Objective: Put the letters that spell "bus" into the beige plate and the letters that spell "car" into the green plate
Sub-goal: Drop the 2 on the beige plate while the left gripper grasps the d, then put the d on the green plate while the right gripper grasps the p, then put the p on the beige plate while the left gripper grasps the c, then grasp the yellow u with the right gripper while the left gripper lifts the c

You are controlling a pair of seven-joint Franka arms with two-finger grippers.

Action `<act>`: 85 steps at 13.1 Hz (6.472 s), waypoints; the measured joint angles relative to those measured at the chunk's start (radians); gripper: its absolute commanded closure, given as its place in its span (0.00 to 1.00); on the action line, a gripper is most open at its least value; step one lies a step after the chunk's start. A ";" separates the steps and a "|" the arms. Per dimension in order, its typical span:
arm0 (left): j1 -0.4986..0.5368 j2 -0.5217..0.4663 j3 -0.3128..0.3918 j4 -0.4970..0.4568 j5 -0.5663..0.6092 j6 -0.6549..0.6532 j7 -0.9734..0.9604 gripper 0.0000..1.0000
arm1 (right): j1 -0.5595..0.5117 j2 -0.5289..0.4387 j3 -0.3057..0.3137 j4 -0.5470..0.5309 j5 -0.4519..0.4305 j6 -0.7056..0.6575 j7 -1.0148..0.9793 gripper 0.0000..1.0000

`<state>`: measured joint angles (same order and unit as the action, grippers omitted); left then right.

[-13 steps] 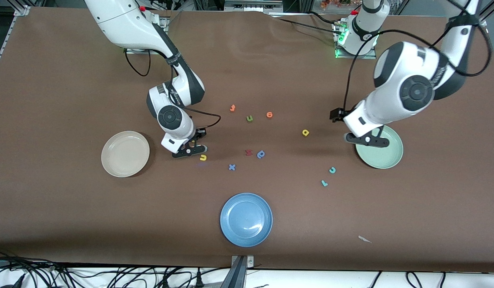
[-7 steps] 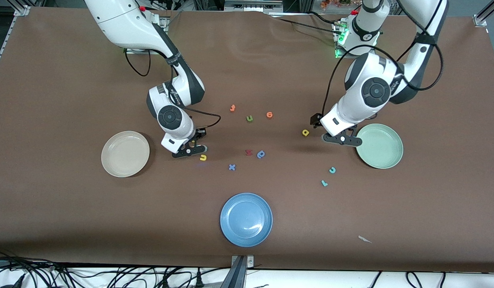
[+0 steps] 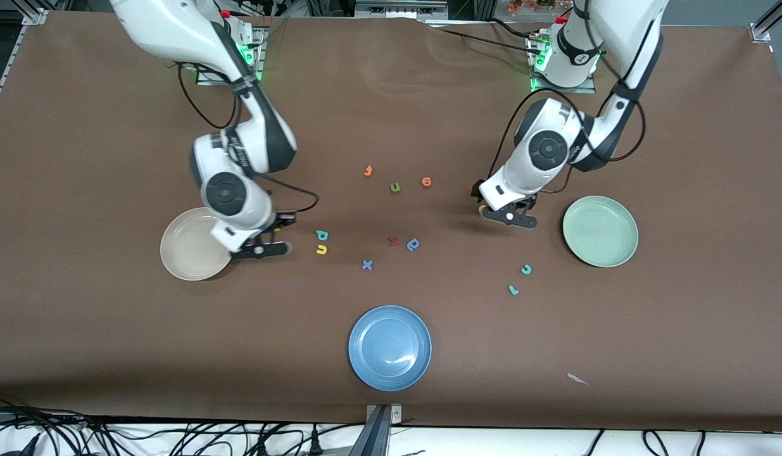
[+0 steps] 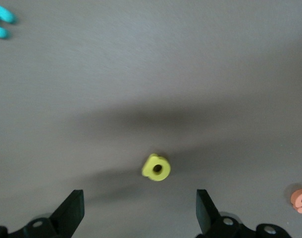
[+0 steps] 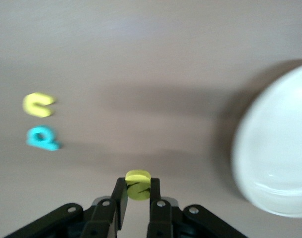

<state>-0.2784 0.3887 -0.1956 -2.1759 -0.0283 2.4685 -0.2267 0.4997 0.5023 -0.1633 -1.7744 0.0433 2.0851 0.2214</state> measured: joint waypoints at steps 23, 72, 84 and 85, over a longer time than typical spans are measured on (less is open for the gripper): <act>-0.046 0.090 0.026 0.015 0.016 0.063 -0.025 0.78 | -0.088 0.066 -0.098 0.064 0.011 0.020 -0.125 0.00; 0.127 0.147 0.085 0.240 -0.030 0.034 0.325 0.21 | -0.071 0.162 0.097 0.219 0.011 -0.074 0.123 0.83; 0.098 0.230 0.132 0.258 -0.030 0.098 0.327 0.34 | -0.272 0.177 -0.012 0.125 0.008 -0.076 -0.221 0.36; 0.095 0.233 0.135 0.260 -0.030 0.100 0.328 0.40 | -0.272 0.178 -0.012 0.119 0.008 -0.070 -0.223 0.01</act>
<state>-0.1829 0.6215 -0.0609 -1.9160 -0.0578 2.5681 0.1008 0.2275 0.6800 -0.1748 -1.6550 0.0509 2.0150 -0.0017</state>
